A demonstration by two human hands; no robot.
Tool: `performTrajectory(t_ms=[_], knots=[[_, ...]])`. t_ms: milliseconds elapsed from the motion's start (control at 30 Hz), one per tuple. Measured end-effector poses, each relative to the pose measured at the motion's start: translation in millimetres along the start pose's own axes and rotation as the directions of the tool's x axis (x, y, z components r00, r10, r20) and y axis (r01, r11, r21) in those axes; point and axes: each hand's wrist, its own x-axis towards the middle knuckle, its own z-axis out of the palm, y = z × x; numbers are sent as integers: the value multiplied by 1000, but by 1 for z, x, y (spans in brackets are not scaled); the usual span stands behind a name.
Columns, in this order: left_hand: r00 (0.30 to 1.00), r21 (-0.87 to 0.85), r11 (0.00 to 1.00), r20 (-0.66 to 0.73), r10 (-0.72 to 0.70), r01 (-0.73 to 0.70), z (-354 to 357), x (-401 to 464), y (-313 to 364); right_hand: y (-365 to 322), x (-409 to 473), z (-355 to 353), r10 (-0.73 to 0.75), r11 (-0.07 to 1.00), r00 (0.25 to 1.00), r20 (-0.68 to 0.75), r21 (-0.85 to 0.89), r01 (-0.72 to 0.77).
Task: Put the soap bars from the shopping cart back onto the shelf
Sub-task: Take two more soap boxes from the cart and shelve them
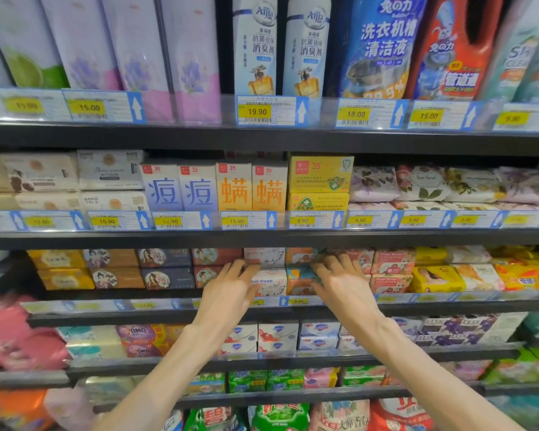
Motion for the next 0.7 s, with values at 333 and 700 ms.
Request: performTrajectory(t_ms=[333, 700], knots=[[955, 83, 955, -114, -274, 284, -57, -120, -5, -88, -20, -24, -392, 861, 916, -81, 318, 397], [695, 328, 625, -170, -698, 708, -156, -376, 7, -278, -93, -59, -775, 344, 560, -293, 548, 762]])
